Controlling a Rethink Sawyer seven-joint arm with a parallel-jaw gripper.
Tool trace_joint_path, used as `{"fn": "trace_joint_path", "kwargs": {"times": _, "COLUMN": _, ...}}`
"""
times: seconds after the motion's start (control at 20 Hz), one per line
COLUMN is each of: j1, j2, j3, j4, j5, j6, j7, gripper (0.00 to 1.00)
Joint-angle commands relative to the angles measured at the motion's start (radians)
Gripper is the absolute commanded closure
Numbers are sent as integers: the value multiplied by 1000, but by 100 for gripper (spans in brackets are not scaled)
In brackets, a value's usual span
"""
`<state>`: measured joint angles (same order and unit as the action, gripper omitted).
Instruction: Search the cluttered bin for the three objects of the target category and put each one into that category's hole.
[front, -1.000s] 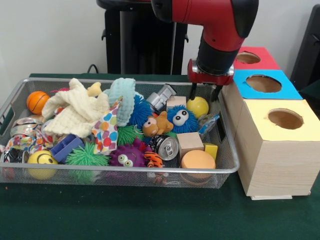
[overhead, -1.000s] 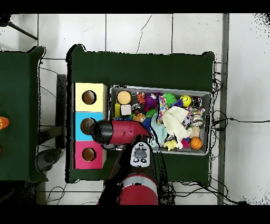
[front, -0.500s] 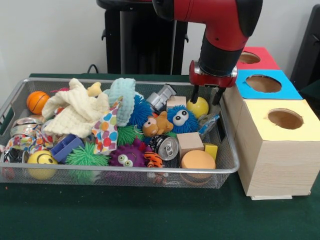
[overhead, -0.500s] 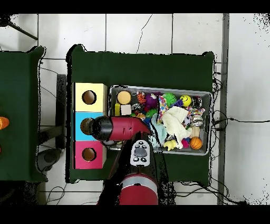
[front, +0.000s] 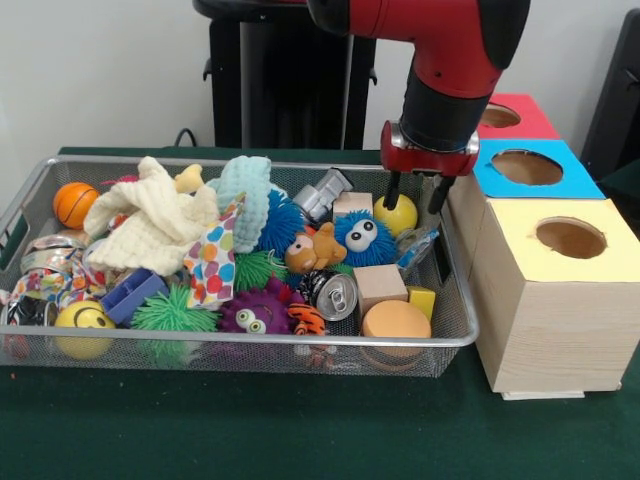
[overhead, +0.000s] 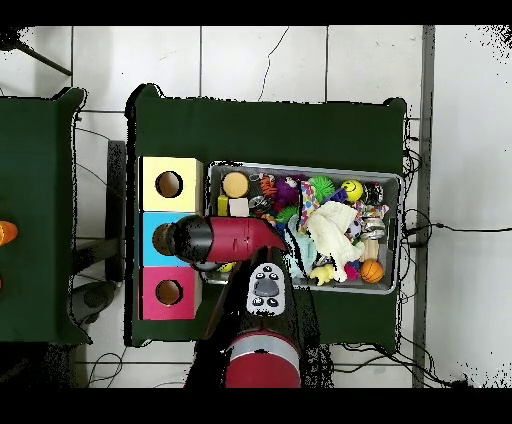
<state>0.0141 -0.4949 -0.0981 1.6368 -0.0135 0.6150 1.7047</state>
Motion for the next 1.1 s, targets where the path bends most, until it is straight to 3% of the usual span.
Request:
{"fn": "trace_joint_path", "kwargs": {"times": 0.05, "j1": -3, "j2": -22, "j3": 84, "j4": -47, "j5": 32, "j6": 114, "j7": 108, "gripper": 0}}
{"fn": "trace_joint_path", "kwargs": {"times": 1.1, "j1": -35, "j2": 46, "j3": 96, "j4": -102, "j5": 9, "j6": 50, "j7": 78, "gripper": 0}}
